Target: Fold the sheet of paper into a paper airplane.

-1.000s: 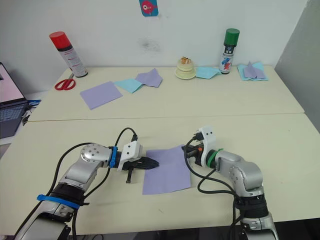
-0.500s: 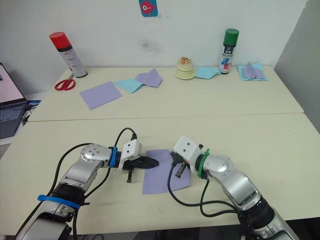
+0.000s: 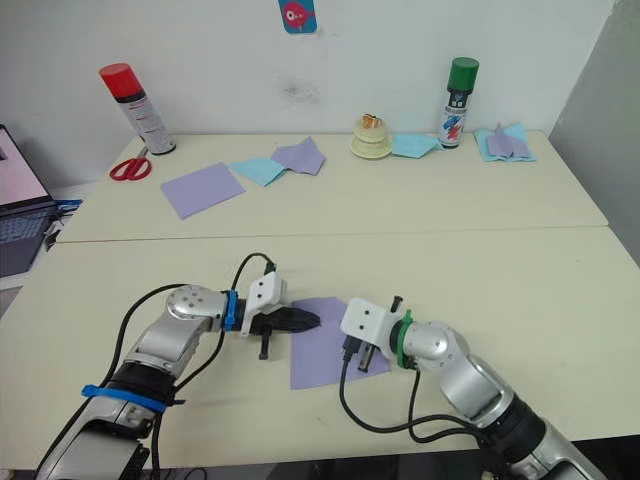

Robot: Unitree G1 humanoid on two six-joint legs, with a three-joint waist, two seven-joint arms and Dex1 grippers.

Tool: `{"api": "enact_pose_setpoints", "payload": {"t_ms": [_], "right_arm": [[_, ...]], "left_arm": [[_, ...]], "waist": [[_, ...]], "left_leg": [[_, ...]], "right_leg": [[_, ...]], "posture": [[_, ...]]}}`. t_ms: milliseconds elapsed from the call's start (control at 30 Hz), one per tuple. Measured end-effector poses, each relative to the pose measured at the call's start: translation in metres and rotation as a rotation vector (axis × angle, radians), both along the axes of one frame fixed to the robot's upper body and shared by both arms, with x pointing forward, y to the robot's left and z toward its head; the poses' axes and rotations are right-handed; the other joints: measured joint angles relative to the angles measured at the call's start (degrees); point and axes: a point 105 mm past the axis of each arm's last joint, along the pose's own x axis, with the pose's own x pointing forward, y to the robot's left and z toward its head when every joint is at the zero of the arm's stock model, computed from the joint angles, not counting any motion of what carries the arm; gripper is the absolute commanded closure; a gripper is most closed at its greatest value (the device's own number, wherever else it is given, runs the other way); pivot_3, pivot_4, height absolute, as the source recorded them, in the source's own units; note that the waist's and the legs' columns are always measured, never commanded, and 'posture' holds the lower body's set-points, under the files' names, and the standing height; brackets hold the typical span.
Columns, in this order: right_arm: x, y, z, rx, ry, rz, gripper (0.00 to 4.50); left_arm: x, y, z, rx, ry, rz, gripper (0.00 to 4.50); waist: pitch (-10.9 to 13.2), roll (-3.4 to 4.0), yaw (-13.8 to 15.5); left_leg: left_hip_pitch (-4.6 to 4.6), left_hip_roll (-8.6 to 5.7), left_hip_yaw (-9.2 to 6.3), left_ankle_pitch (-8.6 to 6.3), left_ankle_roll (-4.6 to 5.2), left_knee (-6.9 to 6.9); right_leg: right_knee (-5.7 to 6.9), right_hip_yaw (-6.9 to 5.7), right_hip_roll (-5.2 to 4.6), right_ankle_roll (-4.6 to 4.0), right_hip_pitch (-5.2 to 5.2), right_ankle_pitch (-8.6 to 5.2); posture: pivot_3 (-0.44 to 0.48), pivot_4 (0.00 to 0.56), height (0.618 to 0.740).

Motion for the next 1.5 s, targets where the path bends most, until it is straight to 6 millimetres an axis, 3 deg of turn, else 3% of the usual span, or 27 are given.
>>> {"api": "enact_pose_setpoints", "payload": {"t_ms": [167, 467, 667, 833, 1100, 1267, 1367, 1500], "right_arm": [[0.000, 0.001, 0.000, -0.002, 0.001, 0.003, 4.45], [0.000, 0.003, 0.000, -0.003, 0.002, -0.004, 4.45], [0.001, 0.003, 0.000, -0.002, 0.005, -0.008, 4.45], [0.001, 0.003, 0.000, -0.002, 0.007, -0.008, 4.45], [0.002, 0.002, -0.001, -0.001, 0.014, -0.011, 4.45], [0.006, -0.004, 0.003, 0.011, 0.014, -0.039, 2.92], [0.003, -0.011, 0.008, 0.038, 0.053, -0.057, 2.92], [-0.005, -0.017, 0.038, 0.150, 0.087, -0.061, 2.92]], "left_arm": [[0.010, -0.004, 0.015, -0.023, -0.044, 0.010, 4.50], [0.010, -0.045, 0.055, -0.127, -0.121, -0.060, 4.50], [0.016, -0.058, 0.029, -0.044, -0.154, -0.034, 4.50], [0.025, -0.055, 0.003, 0.005, -0.143, 0.024, 4.50], [0.030, -0.058, 0.000, 0.009, -0.184, 0.027, 4.50], [0.028, -0.056, -0.001, 0.018, -0.187, 0.015, 4.50], [0.027, -0.055, -0.002, 0.019, -0.193, 0.009, 4.50], [0.024, -0.051, -0.003, 0.016, -0.189, 0.005, 4.50]], "waist": [[0.00, 0.00, -0.04], [0.00, 0.00, -0.03], [0.00, -0.01, 0.01], [0.00, -0.01, -0.01], [-0.03, -0.04, 0.00], [-0.04, -0.05, 0.00], [-0.04, -0.05, -0.10], [-0.07, -0.05, -0.24]], "left_leg": [[-0.02, 0.00, 0.00, 0.01, -0.01, -0.01], [-0.03, 0.01, 0.01, 0.01, -0.03, 0.00], [-0.03, 0.00, 0.02, 0.02, -0.04, 0.01], [-0.03, 0.01, 0.02, 0.02, -0.04, 0.01], [-0.01, 0.00, 0.01, 0.02, -0.04, 0.05], [0.00, 0.00, 0.02, 0.02, -0.04, 0.05], [0.00, 0.01, 0.02, 0.02, -0.04, 0.04], [0.00, 0.04, -0.01, 0.02, -0.04, 0.01]], "right_leg": [[-0.02, 0.00, 0.01, 0.00, -0.04, 0.00], [-0.02, 0.01, 0.02, 0.00, -0.03, 0.00], [-0.02, 0.01, 0.02, 0.00, -0.01, 0.00], [-0.02, 0.01, 0.02, 0.00, -0.03, 0.00], [-0.02, 0.01, 0.01, 0.04, 0.03, 0.03], [-0.02, 0.01, 0.01, 0.04, 0.02, 0.03], [-0.03, 0.02, 0.02, 0.04, 0.01, 0.03], [-0.03, 0.01, 0.03, 0.04, -0.01, 0.03]], "posture": [[0.000, 0.150, 0.740], [0.000, 0.150, 0.740], [0.000, 0.150, 0.740], [0.000, 0.150, 0.740], [0.000, 0.150, 0.740], [0.000, 0.150, 0.740], [0.000, 0.150, 0.740], [0.000, 0.150, 0.740]]}}
